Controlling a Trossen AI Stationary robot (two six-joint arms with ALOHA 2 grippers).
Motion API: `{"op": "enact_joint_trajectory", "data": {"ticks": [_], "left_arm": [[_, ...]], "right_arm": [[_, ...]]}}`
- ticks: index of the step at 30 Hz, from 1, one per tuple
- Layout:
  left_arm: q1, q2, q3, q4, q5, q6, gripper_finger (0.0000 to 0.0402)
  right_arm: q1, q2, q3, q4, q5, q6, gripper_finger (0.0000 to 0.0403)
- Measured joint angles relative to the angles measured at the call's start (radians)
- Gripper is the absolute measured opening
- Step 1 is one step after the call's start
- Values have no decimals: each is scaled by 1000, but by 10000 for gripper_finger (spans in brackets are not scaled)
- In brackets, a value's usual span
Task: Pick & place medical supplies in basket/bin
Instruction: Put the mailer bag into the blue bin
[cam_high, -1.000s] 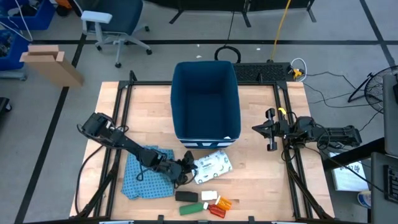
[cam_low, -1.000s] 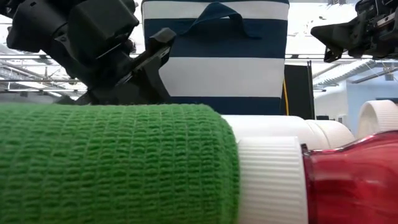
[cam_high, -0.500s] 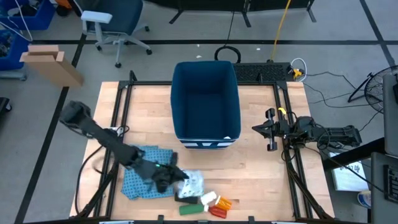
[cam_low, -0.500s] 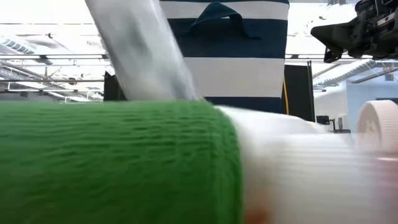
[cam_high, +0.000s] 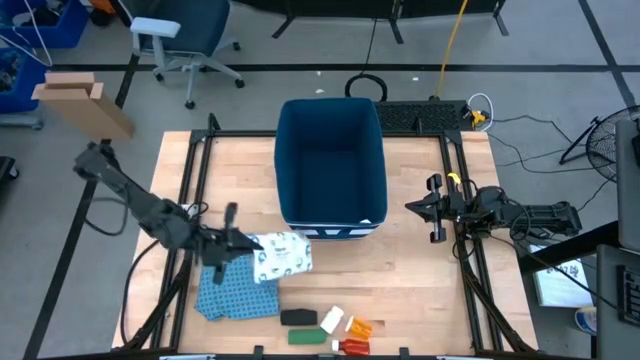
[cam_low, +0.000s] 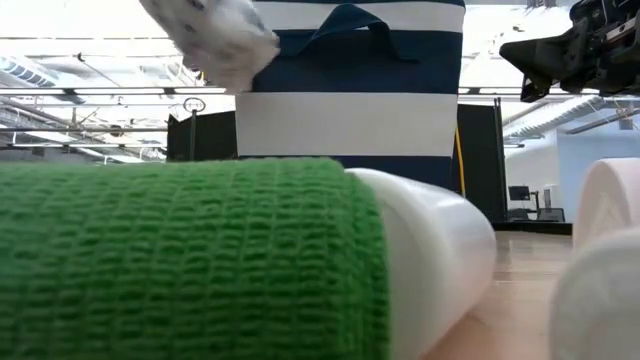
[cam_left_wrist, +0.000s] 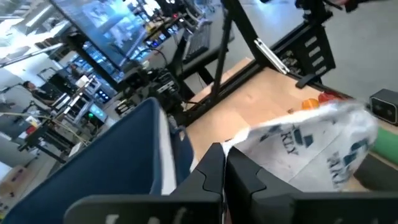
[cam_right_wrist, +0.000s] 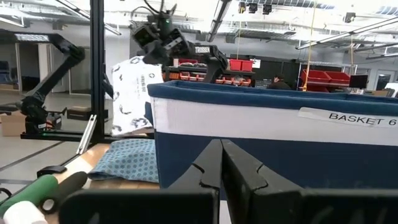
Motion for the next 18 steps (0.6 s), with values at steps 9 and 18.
{"op": "enact_joint_trajectory", "data": {"ticks": [9,18], "left_arm": [[-19,-296,-188,12,-43,-51,1],[22,-587,-340,0,24,-81,0]], "right_arm": [[0,0,0,0,0,52,0],[0,0,0,-14,0,52,0]]}}
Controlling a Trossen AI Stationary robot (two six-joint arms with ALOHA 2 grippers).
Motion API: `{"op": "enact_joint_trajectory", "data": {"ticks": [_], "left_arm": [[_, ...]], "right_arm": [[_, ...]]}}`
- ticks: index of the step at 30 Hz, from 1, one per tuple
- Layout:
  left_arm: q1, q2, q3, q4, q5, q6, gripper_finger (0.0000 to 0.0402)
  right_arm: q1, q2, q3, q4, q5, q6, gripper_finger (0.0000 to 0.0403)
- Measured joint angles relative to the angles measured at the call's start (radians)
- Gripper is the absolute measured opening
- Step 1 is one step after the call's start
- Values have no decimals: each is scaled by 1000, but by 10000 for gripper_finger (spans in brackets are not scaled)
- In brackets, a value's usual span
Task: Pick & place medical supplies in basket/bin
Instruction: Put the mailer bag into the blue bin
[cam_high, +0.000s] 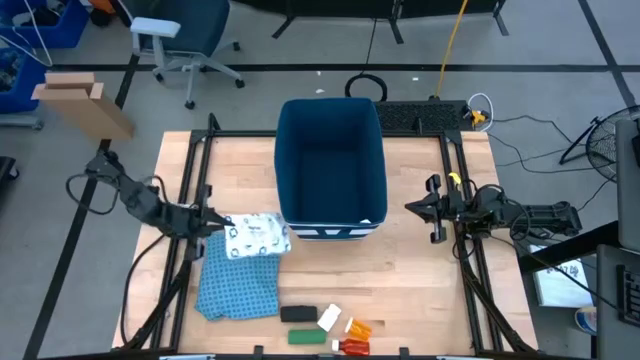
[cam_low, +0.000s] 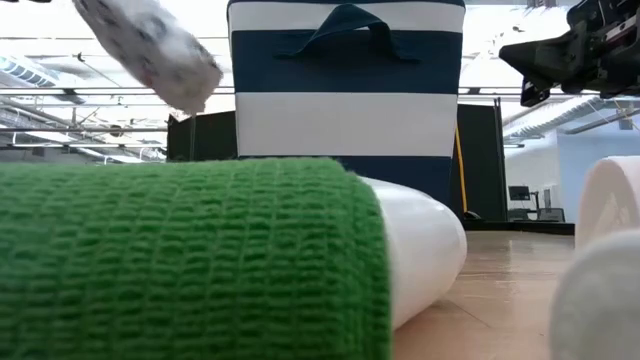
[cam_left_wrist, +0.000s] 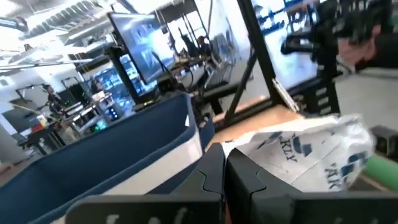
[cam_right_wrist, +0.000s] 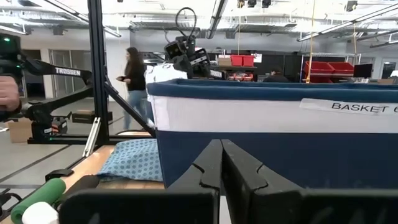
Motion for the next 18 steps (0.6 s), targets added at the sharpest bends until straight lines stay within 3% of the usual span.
{"op": "enact_joint_trajectory", "data": {"ticks": [5,8,12,18], "left_arm": [[3,-137,4,-41,30,-62,0],[4,-132,54,20,42,-86,0],[5,15,216,34,-16,-75,0],[80,384,620,-74,-168,-12,0]], "right_arm": [[0,0,0,-17,0,0,0],[0,0,0,-15,0,0,0],[0,0,0,-15,0,0,0],[0,0,0,-11,0,0,0]]}}
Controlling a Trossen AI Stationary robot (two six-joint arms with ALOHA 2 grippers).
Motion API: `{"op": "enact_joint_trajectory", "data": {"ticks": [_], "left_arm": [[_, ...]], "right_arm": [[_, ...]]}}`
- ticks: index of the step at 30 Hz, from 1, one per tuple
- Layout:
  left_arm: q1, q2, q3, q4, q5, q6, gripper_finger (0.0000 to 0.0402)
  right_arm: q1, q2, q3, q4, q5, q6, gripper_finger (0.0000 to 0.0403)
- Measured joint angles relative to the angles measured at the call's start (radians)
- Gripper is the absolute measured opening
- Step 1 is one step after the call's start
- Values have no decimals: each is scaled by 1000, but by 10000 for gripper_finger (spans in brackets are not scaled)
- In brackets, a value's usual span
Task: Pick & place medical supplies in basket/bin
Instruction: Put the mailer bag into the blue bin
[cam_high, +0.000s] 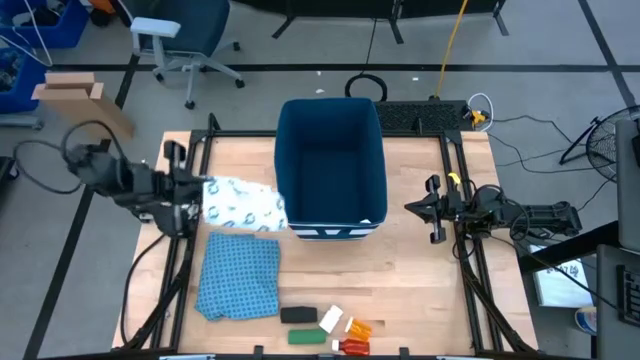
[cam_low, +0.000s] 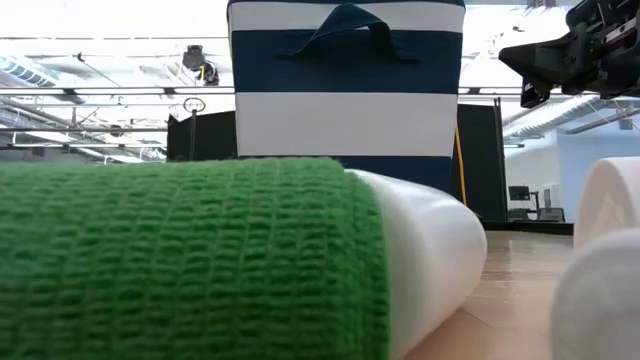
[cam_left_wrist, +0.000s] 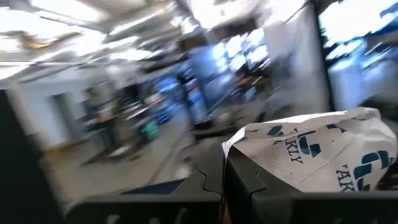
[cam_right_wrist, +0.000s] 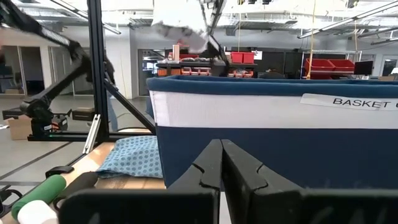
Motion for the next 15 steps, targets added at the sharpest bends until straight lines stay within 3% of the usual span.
{"op": "enact_joint_trajectory", "data": {"ticks": [5,10,15], "left_arm": [[204,322,347,-196,37,25,0],[430,594,573,-330,256,25,0],[604,776,657,-307,496,41,0]], "right_arm": [[0,0,0,4,0,0,0],[0,0,0,4,0,0,0],[0,0,0,3,0,0,0]]}}
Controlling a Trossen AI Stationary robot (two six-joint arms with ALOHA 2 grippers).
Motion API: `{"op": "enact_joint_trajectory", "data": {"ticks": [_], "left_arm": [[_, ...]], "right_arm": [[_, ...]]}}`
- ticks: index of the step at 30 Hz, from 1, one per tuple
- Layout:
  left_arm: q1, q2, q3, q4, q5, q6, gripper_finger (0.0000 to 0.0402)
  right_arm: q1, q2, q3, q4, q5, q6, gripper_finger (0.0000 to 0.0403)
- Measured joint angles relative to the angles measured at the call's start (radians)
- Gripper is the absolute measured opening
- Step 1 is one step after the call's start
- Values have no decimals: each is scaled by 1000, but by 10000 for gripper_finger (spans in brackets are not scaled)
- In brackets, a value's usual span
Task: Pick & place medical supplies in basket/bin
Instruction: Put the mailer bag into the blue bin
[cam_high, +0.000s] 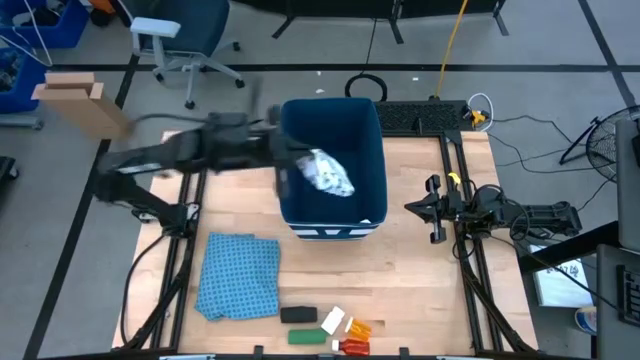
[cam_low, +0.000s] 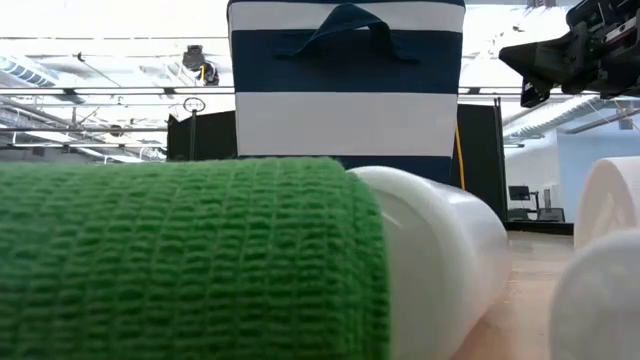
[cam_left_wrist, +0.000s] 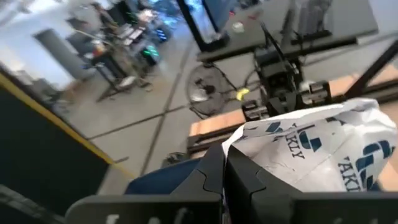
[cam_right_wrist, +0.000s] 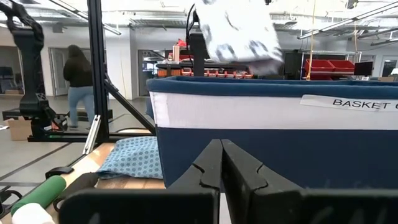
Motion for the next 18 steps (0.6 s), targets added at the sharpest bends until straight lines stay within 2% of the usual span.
{"op": "enact_joint_trajectory", "data": {"ticks": [3,9,13,18], "left_arm": [[70,93,5,-3,111,22,0],[179,236,8,13,236,23,0],[190,338,8,50,290,21,0],[172,413,8,75,412,25,0]], "right_arm": [[0,0,0,0,0,0,0],[0,0,0,0,0,-6,0],[0,0,0,0,0,-18,0],[0,0,0,-1,0,-31,0]]}}
